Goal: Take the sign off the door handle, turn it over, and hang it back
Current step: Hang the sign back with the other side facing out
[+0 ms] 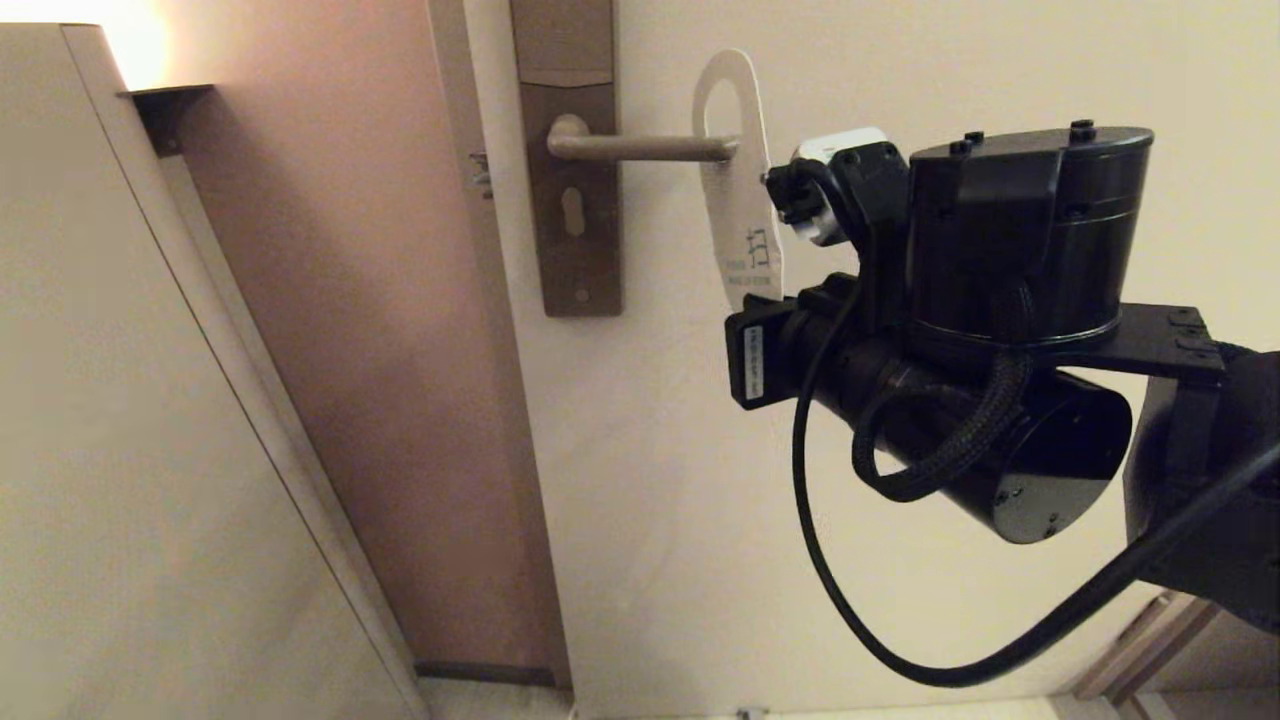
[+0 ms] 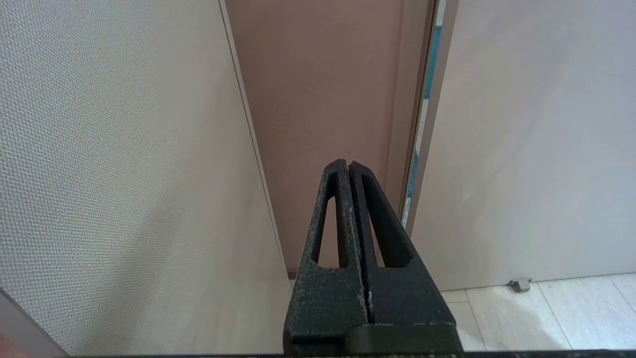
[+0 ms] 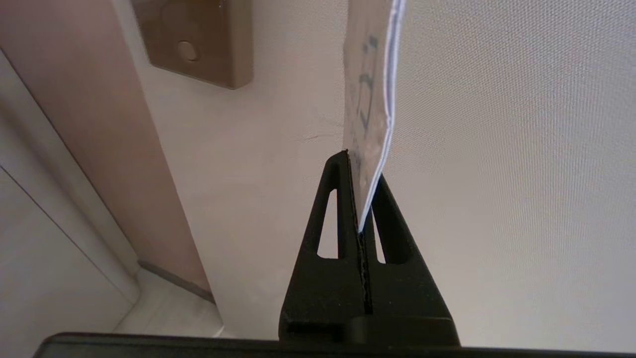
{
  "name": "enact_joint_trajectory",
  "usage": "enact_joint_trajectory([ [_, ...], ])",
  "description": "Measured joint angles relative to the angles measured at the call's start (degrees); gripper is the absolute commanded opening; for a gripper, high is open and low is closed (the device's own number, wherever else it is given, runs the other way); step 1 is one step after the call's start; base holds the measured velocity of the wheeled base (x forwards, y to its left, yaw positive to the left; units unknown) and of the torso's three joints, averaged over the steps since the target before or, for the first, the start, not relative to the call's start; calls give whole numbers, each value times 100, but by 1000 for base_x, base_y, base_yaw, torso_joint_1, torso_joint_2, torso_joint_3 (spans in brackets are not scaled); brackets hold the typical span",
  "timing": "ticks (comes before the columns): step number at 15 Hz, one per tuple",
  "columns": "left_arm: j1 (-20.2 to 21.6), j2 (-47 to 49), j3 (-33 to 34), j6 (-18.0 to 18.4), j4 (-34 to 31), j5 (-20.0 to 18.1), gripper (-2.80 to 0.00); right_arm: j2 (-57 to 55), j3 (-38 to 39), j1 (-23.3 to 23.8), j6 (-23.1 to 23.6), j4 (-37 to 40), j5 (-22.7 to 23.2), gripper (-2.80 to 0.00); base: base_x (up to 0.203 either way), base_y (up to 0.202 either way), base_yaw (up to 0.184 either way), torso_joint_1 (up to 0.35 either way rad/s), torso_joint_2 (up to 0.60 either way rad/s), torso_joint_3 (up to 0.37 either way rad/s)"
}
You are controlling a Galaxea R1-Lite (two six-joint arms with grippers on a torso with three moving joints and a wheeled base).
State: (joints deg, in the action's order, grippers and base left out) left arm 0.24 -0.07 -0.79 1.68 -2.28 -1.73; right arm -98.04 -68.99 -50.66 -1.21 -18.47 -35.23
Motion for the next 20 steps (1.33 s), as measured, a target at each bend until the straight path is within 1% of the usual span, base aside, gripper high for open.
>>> enact_joint_trajectory([
  [5,-2,0,0,-6,2,-2,-280,-108,-36,-201,-35,-131,-534,-280,0,0,0,0,0,0],
  [7,0,0,0,-4,0,-2,-280,-217,-108,-265,-42,-257,-663,-280,0,0,0,0,0,0],
  [12,0,0,0,-4,0,-2,-280,-586,-459,-339,-105,-736,-696,-280,0,0,0,0,0,0],
  [15,0,0,0,-1,0,-2,-280,-760,-648,-483,-355,-764,-708,-280,0,0,0,0,0,0],
  [18,0,0,0,-4,0,-2,-280,-888,-695,-682,-369,-761,-858,-280,0,0,0,0,0,0],
  [20,0,0,0,-4,0,0,-280,-926,-701,-765,-369,-771,-877,-280,0,0,0,0,0,0],
])
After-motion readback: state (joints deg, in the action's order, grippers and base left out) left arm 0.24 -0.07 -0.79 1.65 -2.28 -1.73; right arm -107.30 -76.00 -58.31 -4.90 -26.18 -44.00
